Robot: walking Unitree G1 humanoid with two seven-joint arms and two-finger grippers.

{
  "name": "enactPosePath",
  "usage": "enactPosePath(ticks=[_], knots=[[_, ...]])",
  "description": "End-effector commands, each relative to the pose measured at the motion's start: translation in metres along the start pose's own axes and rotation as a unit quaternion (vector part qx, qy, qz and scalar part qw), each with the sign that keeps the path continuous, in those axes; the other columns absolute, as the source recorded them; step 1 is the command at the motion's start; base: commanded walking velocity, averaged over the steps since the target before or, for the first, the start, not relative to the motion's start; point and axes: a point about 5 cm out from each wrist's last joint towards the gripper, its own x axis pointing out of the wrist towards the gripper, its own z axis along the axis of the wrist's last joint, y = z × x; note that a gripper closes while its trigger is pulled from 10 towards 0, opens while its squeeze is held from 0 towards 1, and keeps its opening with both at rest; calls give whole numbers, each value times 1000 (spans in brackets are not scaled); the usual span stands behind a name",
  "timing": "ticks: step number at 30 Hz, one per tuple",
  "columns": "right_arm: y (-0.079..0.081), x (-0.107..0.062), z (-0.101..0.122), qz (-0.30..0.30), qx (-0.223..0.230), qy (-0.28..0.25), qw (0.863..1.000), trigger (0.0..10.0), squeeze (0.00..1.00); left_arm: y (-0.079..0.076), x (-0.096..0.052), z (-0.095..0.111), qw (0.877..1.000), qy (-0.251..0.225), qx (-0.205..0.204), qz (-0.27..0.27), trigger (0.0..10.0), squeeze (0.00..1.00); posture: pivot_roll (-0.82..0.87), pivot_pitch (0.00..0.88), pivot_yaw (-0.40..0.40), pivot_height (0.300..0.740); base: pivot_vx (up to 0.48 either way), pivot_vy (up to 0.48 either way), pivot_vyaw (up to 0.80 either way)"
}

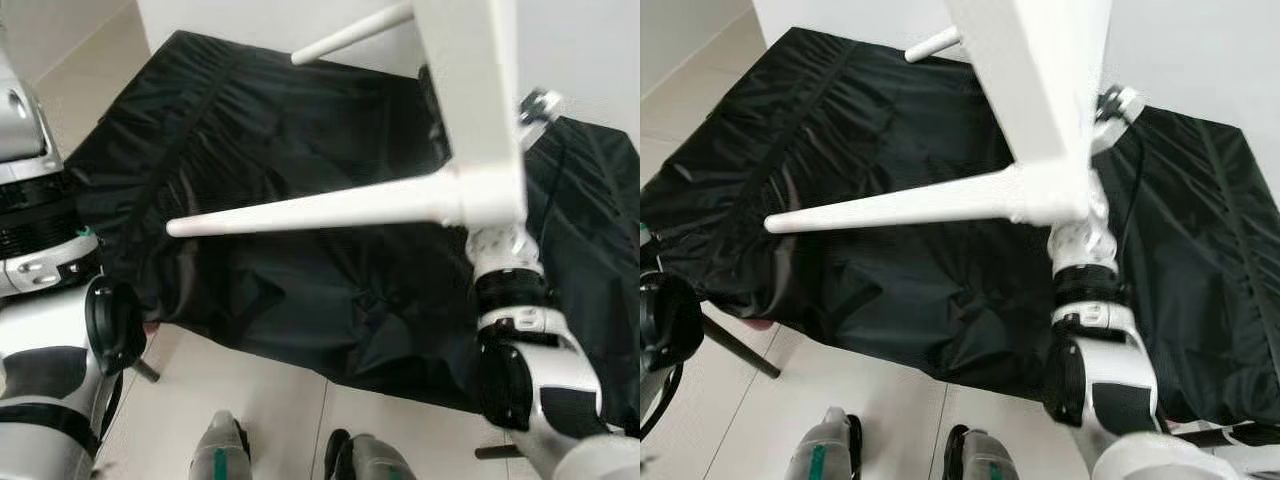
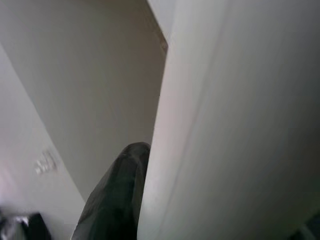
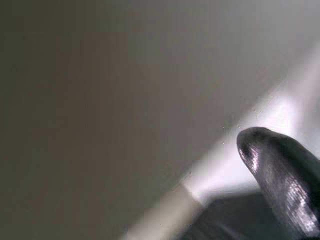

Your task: Building children table

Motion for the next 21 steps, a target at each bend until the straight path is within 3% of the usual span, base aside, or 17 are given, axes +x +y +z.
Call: enactPosePath(ticks=[1,6,10,13,17,19,21], knots=[[42,38,14,111,-6,-21,994,10000,0,-58,3,0,981,-3,-95,-169,10000,0,176,34,-89,740,0,0,0],[55,60,43,144,-1,-73,987,10000,0,-60,5,0,977,-2,-109,-185,10000,0,172,27,-87,740,0,0,0],[58,67,52,152,-2,-89,984,10000,0,-62,5,-2,974,3,-119,-195,10000,0,170,25,-88,740,0,0,0],[62,76,72,163,-2,-123,979,10000,0,-77,0,-4,962,13,-142,-235,10000,0,173,24,-94,740,0,0,0],[59,77,81,156,-14,-136,978,10000,0,-92,-7,-7,954,25,-146,-261,10000,0,168,28,-92,740,0,0,0],[59,77,81,156,-14,-136,978,10000,0,-92,-7,-7,954,25,-146,-261,10000,0,168,28,-92,740,0,0,0],[53,76,85,142,-21,-138,980,10000,0,-100,-10,-10,945,52,-174,-271,10000,0,164,30,-91,740,0,0,0]])
